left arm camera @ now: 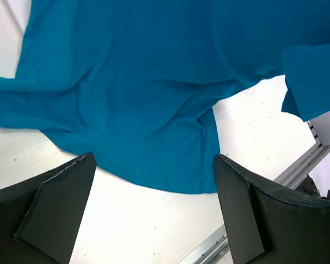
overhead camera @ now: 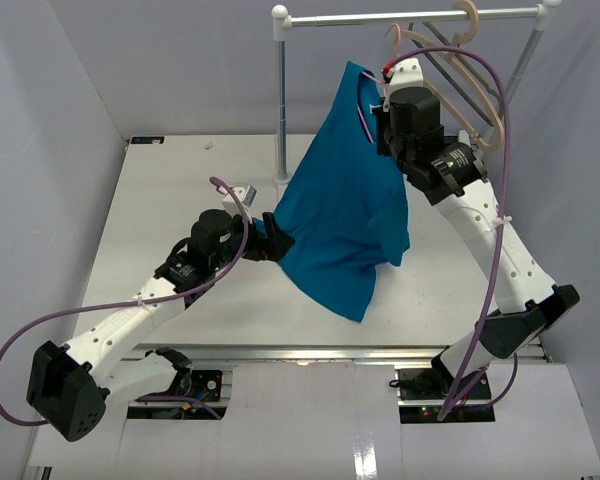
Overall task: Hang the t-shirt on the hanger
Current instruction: Place the hanger at the clothesline.
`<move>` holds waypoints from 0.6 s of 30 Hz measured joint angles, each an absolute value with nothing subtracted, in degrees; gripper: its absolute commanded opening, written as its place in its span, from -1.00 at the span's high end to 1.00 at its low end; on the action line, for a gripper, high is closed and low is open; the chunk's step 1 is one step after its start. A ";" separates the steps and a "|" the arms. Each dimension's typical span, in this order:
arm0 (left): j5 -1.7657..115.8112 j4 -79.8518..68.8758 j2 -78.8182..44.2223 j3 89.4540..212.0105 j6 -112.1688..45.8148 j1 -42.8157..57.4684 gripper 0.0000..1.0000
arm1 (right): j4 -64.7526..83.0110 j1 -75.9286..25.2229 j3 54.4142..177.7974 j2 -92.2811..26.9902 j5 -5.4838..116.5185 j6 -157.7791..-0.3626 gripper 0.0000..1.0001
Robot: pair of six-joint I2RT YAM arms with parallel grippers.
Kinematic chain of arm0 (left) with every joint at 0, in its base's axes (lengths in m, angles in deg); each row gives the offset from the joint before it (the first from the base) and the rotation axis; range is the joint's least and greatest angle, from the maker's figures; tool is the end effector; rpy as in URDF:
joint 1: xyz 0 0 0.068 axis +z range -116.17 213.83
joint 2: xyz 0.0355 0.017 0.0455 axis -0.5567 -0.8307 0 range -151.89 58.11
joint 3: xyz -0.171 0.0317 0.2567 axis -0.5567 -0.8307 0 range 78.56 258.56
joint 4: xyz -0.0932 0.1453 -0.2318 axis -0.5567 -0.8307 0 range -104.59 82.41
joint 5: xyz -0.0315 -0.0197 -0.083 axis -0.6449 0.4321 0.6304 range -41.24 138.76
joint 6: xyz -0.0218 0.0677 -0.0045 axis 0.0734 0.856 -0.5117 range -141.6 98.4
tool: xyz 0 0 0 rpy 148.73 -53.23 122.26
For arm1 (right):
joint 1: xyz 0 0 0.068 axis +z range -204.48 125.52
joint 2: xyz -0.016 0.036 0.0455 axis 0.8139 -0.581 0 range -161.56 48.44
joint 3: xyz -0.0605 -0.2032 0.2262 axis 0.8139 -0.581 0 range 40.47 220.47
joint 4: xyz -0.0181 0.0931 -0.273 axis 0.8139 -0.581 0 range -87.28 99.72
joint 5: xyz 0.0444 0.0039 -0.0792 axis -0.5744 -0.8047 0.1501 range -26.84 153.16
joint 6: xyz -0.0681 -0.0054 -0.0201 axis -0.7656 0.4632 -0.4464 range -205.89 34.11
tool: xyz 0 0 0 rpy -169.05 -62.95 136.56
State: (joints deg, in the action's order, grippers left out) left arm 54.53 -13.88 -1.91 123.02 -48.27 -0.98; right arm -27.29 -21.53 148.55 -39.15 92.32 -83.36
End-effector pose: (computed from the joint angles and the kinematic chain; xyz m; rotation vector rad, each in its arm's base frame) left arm 0.2200 -0.1602 0.3104 0.2137 2.0266 -0.7923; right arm 0.3202 0.1736 0.5323 -0.1343 1.8169 -0.0363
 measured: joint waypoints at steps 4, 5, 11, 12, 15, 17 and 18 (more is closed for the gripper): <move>54.84 -9.85 -3.31 120.30 -49.65 -1.20 -0.96 | -26.10 -21.53 152.52 -43.26 93.92 -85.11 0.85; 54.85 -8.39 -3.13 119.16 -49.97 -1.27 -0.96 | -25.66 -21.53 154.08 -44.55 94.13 -85.58 0.85; 54.45 -2.41 -3.07 112.40 -50.60 -1.55 -0.96 | -23.39 -21.55 160.21 -49.93 95.53 -87.86 0.85; 54.25 -2.02 -3.27 111.80 -50.56 -1.55 -0.96 | -23.15 -21.61 161.24 -50.94 96.00 -88.31 0.85; 54.00 -1.16 -3.58 110.86 -50.51 -1.55 -0.96 | -22.16 -22.02 163.14 -53.55 96.79 -89.32 0.85; 53.99 -0.34 -3.49 110.61 -50.46 -1.59 -0.96 | -21.53 -22.41 163.43 -54.86 97.30 -89.77 0.85; 53.98 0.21 -3.31 110.34 -50.40 -1.63 -0.96 | -21.31 -22.59 163.43 -55.41 97.58 -90.12 0.85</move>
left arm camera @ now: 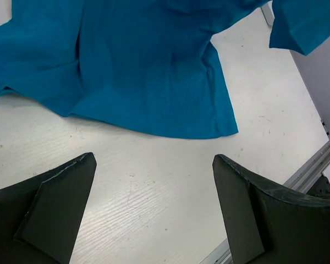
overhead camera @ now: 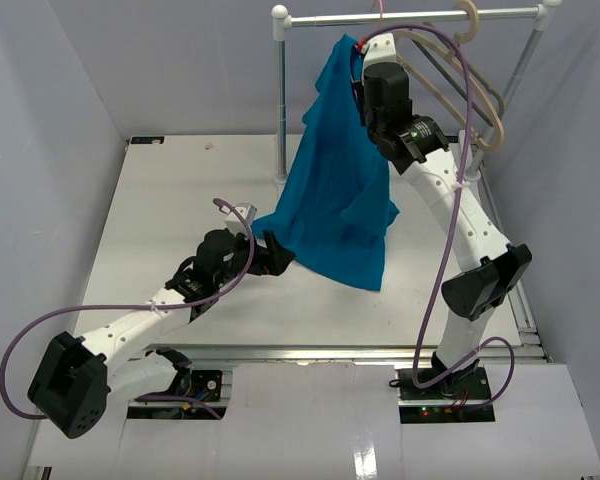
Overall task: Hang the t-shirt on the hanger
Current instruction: Place the hanger at the clothesline.
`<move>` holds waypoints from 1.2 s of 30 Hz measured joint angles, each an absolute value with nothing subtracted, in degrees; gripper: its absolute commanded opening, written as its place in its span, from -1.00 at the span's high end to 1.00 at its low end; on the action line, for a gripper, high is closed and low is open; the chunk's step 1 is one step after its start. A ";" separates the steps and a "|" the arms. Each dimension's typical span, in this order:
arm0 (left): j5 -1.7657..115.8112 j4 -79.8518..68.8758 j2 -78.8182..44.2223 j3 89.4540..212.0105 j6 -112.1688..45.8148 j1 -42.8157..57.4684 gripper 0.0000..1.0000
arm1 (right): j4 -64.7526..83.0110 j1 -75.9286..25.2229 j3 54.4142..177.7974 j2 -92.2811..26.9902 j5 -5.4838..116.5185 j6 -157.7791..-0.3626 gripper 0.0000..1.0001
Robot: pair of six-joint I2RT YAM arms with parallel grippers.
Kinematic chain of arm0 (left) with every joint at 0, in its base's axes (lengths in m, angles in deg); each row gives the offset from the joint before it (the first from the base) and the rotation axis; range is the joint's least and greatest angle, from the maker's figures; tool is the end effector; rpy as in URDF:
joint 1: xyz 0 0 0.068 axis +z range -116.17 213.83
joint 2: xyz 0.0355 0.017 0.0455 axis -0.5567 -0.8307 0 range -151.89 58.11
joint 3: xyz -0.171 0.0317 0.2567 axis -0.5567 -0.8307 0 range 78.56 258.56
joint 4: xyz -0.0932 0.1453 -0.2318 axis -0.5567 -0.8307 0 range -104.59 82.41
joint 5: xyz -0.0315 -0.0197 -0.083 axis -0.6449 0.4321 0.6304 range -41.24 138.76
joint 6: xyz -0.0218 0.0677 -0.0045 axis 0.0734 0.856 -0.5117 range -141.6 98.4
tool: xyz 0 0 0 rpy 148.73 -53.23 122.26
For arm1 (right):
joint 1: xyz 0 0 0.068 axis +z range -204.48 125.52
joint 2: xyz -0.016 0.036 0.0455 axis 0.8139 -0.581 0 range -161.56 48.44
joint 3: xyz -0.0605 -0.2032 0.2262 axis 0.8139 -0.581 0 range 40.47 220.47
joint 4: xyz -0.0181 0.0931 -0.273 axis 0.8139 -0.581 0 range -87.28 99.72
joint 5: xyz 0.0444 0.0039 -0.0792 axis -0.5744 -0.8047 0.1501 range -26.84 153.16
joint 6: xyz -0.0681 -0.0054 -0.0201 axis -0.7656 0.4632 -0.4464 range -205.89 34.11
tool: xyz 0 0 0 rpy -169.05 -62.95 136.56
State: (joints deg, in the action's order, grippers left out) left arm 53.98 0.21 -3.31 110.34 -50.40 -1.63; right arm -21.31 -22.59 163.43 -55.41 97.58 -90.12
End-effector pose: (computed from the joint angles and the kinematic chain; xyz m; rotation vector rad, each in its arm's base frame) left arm 0.2138 -0.1589 0.2463 0.1814 2.0350 -0.8135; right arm 0.4008 0.2104 0.5283 -0.1207 1.7413 -0.1810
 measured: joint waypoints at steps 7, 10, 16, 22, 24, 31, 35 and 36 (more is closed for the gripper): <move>53.68 1.94 0.25 108.09 -50.04 -2.22 -0.96 | -17.50 -23.11 163.37 -57.71 99.36 -92.37 0.85; 53.65 2.16 1.13 107.97 -49.89 -2.69 -0.96 | -15.93 -23.25 163.46 -58.45 99.98 -92.93 0.85; 52.54 2.07 2.97 107.96 -49.33 -3.93 -0.96 | -13.80 -23.50 164.43 -61.52 101.42 -94.37 0.85; 51.22 2.10 5.07 107.86 -48.69 -5.21 -0.96 | -12.85 -23.72 164.23 -64.31 102.96 -95.91 0.85; 51.01 1.98 5.06 107.86 -48.47 -5.47 -0.96 | -11.93 -23.72 163.16 -64.24 103.39 -96.25 0.85; 50.54 1.90 5.05 107.86 -47.86 -5.97 -0.96 | -6.99 -23.72 159.28 -63.61 104.38 -97.16 0.85; 49.78 1.88 5.05 107.86 -47.54 -6.05 -0.96 | -4.66 -23.69 157.26 -63.05 105.39 -97.96 0.85; 49.44 1.89 5.04 107.86 -47.50 -6.05 -0.96 | -4.03 -23.66 156.59 -62.81 105.70 -98.24 0.85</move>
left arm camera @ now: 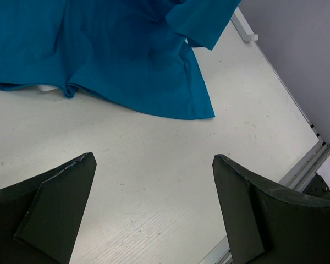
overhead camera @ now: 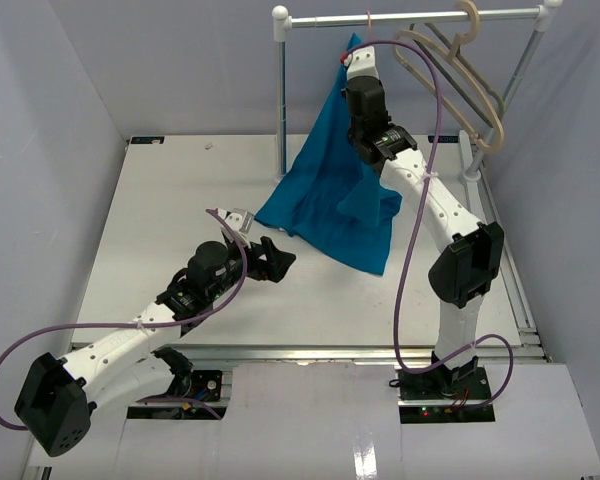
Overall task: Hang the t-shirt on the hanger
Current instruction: Place the hanger at the clothesline.
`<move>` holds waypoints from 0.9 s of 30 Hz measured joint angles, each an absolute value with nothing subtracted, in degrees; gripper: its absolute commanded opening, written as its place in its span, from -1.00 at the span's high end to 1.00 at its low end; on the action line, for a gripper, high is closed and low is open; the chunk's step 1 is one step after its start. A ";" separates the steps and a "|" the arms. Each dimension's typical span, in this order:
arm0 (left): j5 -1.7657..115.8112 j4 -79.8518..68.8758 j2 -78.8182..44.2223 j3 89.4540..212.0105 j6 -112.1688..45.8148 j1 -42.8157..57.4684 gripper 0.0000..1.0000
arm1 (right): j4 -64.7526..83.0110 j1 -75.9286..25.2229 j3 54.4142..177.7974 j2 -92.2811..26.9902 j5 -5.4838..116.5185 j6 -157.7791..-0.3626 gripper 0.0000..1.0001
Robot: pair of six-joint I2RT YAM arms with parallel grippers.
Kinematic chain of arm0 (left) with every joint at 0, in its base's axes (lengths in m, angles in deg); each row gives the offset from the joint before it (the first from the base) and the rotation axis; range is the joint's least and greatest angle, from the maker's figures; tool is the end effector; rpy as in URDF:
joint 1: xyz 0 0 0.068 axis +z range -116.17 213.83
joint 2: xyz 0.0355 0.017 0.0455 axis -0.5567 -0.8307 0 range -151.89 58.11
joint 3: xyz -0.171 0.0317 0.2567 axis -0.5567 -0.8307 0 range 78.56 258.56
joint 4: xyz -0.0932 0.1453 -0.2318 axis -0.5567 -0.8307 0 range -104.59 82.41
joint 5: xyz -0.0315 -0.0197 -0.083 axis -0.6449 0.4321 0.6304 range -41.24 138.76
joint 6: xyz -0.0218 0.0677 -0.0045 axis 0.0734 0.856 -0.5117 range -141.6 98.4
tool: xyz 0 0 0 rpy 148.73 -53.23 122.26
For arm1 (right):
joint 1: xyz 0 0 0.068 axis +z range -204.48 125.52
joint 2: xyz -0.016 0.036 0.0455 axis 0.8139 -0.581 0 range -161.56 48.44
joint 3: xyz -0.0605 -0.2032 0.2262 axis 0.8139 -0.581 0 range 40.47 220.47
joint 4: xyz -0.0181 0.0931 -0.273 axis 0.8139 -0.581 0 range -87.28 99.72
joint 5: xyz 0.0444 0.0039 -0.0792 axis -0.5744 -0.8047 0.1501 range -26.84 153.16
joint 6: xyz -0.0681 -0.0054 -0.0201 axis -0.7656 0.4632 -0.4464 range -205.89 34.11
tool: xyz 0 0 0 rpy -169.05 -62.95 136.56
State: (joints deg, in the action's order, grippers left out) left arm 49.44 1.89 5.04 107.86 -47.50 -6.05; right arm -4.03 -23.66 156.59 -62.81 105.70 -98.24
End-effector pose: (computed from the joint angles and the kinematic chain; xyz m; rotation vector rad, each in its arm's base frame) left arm 0.1853 -0.1558 0.2668 0.2397 1.8838 -0.8108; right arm 0.4612 0.2291 0.4603 -0.0938 1.6979 -0.3983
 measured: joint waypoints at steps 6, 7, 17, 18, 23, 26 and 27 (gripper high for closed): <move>48.59 1.86 4.66 107.86 -47.18 -6.05 -0.96 | 1.74 -22.66 152.48 -61.82 109.05 -101.37 0.85; 48.50 1.86 4.61 107.86 -47.11 -6.05 -0.96 | 2.78 -22.47 151.78 -61.67 109.54 -101.83 0.85; 47.71 1.71 3.93 107.86 -46.88 -6.05 -0.96 | 11.86 -19.99 146.01 -60.29 113.56 -107.12 -0.21; 47.69 1.65 3.91 107.86 -46.87 -6.05 -0.96 | 11.64 -19.90 145.90 -60.28 113.63 -107.01 -0.25; 47.62 1.60 3.91 107.86 -46.67 -6.05 -0.96 | 9.82 -19.64 145.08 -59.54 113.42 -105.84 -0.73; 47.34 1.62 3.63 107.86 -45.93 -6.05 -0.96 | 4.06 -19.56 145.52 -58.07 112.68 -104.02 -0.85; 47.22 1.64 3.25 107.86 -45.52 -6.05 -0.96 | 1.51 -19.52 146.20 -57.50 112.45 -102.98 -0.82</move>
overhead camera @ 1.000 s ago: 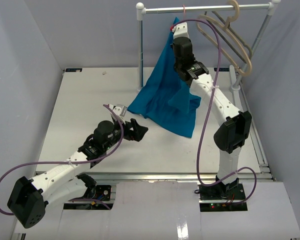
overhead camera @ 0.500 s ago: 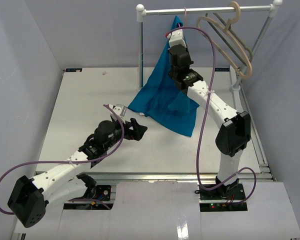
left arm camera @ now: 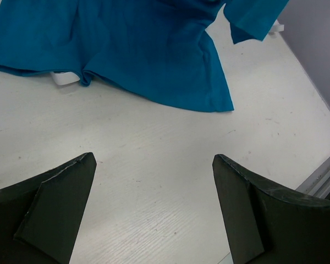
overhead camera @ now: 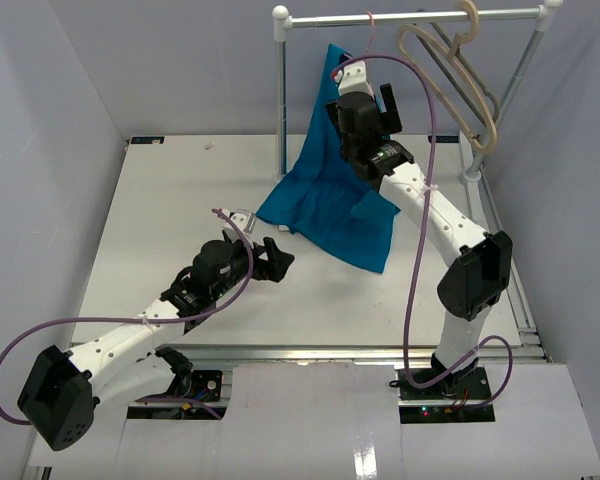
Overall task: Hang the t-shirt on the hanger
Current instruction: Place the hanger at the clothesline, then reset both arms
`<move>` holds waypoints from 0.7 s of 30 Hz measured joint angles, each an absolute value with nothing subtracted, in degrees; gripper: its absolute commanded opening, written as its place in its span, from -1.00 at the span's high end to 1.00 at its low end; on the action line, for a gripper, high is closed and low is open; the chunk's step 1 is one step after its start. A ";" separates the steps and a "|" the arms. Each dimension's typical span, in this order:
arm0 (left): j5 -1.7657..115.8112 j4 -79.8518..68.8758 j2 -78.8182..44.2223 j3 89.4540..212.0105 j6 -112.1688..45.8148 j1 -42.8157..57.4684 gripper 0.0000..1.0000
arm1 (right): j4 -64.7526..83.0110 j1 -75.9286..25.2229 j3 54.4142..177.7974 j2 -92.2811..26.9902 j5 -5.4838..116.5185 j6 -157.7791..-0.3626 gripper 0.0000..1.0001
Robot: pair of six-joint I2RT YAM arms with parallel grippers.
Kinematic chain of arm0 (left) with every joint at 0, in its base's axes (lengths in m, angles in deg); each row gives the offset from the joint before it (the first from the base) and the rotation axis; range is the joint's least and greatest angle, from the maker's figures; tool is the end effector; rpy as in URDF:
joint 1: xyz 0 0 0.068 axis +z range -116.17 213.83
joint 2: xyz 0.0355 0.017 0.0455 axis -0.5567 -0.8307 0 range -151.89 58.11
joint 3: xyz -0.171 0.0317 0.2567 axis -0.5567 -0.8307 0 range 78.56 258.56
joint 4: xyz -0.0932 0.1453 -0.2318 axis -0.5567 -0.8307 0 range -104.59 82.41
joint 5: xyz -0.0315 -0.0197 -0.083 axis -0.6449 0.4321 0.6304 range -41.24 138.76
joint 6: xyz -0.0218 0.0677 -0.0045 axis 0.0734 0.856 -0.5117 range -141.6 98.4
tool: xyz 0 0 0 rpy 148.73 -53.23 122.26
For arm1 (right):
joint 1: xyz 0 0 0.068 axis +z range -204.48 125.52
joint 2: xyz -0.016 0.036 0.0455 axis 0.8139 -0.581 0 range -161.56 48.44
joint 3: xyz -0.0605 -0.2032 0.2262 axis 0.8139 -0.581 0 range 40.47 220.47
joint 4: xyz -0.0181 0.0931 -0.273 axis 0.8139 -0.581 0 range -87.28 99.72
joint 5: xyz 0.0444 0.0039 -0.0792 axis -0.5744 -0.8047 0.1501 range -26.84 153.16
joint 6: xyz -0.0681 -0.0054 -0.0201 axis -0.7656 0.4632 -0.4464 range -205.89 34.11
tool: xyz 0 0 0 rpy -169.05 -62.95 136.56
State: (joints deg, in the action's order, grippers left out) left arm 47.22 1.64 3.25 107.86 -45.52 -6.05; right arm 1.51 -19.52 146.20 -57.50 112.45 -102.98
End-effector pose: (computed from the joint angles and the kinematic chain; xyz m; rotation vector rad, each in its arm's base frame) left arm 0.1902 -0.1570 0.2593 0.2477 1.9073 -0.7392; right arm 0.4257 0.2435 0.4469 -0.1307 1.6860 -0.5019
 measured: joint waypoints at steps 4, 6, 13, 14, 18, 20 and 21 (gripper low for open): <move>47.24 1.64 1.38 107.86 -44.39 -6.05 -0.96 | -8.94 -19.40 148.49 -53.31 110.95 -98.50 -0.80; 47.23 1.66 0.76 107.86 -43.77 -6.05 -0.96 | -14.80 -19.32 148.42 -48.83 108.84 -95.23 -0.80; 47.47 2.09 0.44 107.86 -41.53 -6.05 -0.96 | -24.62 -18.94 138.50 -25.80 94.40 -84.18 -0.80; 47.67 2.24 0.44 107.86 -41.31 -6.05 -0.96 | -25.26 -18.73 135.90 -22.61 92.10 -82.91 -0.80; 50.27 2.90 0.71 107.85 -40.57 -6.06 -0.96 | -23.22 -12.72 119.82 -13.77 86.87 -79.66 -0.80; 51.52 3.16 1.24 107.84 -40.41 -6.21 -0.96 | -20.57 -8.15 110.33 -11.93 85.49 -78.26 -0.80; 51.93 3.19 1.62 107.84 -40.35 -6.33 -0.96 | -18.83 -6.35 105.10 -11.13 84.38 -77.65 -0.80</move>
